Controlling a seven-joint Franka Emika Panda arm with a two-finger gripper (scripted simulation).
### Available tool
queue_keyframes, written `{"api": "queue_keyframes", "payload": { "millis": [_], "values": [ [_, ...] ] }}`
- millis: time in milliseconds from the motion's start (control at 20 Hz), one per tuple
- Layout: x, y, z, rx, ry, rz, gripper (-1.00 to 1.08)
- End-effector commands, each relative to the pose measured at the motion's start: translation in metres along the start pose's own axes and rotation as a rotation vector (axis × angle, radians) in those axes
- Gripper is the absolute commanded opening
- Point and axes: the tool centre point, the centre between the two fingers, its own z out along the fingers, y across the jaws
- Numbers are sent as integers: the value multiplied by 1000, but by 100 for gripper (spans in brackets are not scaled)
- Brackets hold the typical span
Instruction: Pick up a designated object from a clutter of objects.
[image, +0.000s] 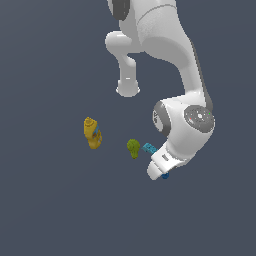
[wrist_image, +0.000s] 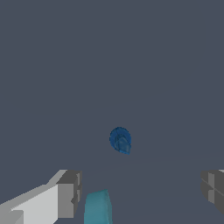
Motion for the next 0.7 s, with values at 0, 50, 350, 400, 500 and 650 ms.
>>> {"api": "queue_keyframes", "payload": {
  "millis": [0, 50, 350, 400, 500, 650],
  "values": [
    [5, -4, 8, 1, 3, -19, 100],
    [6, -6, 11, 2, 3, -24, 100],
    [6, -8, 14, 3, 2, -30, 100],
    [6, -7, 16, 3, 2, -30, 100],
    [6, -7, 21, 3, 2, -30, 100],
    [6, -8, 34, 3, 3, -32, 100]
  ]
}}
